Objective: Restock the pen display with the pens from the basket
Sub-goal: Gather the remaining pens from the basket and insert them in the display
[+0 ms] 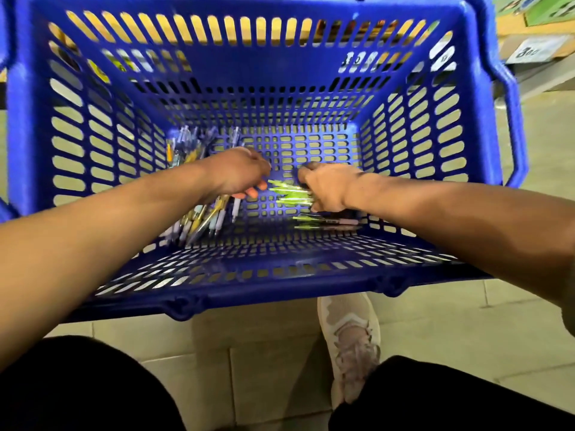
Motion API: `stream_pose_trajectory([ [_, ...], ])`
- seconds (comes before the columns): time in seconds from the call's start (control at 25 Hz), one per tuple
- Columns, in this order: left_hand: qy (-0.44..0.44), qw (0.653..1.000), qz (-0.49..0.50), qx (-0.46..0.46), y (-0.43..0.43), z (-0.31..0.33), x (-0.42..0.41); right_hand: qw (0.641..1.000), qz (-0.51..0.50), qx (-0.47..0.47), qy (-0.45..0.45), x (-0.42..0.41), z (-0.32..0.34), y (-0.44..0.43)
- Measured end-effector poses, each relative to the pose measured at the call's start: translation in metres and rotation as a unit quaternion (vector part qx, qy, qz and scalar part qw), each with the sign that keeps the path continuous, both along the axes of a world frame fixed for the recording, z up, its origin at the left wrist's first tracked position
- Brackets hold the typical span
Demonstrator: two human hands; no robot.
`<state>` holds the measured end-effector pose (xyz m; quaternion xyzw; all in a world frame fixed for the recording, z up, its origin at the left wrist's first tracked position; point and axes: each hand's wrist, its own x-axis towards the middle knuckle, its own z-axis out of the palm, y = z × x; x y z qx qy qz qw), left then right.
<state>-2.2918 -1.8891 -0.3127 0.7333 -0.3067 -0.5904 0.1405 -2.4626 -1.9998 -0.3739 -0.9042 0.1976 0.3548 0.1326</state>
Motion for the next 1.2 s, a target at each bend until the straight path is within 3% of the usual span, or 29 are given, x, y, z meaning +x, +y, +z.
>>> stream_pose_trajectory([
  [0.2, -0.006, 0.999, 0.007, 0.031, 0.004, -0.007, 0.008, 0.998, -0.056, 0.007, 0.034, 0.001, -0.004, -0.001],
  [0.4, -0.022, 0.998, 0.032, 0.057, 0.012, -0.008, 0.02, 0.999, -0.036, 0.025, 0.017, 0.014, -0.003, 0.003],
  [0.6, -0.06, 0.997, 0.003, 0.055, 0.018, 0.007, 0.029, 0.996, -0.022, -0.001, 0.088, 0.029, 0.006, -0.004],
  [0.88, -0.022, 0.996, 0.075, 0.046, 0.031, 0.016, 0.019, 0.995, -0.046, -0.008, 0.093, 0.028, 0.014, -0.006],
  [0.96, 0.017, 0.99, 0.14, 0.023, 0.03, 0.01, 0.017, 0.994, -0.106, -0.005, 0.034, 0.029, 0.022, -0.007],
  [1.04, 0.071, 0.97, 0.232, -0.023, 0.027, 0.007, 0.016, 0.978, -0.187, 0.045, -0.081, 0.035, 0.03, -0.002],
  [1.2, 0.205, 0.913, 0.348, -0.056, 0.02, 0.013, 0.008, 0.863, -0.343, 0.278, -0.244, 0.06, 0.055, 0.035],
])
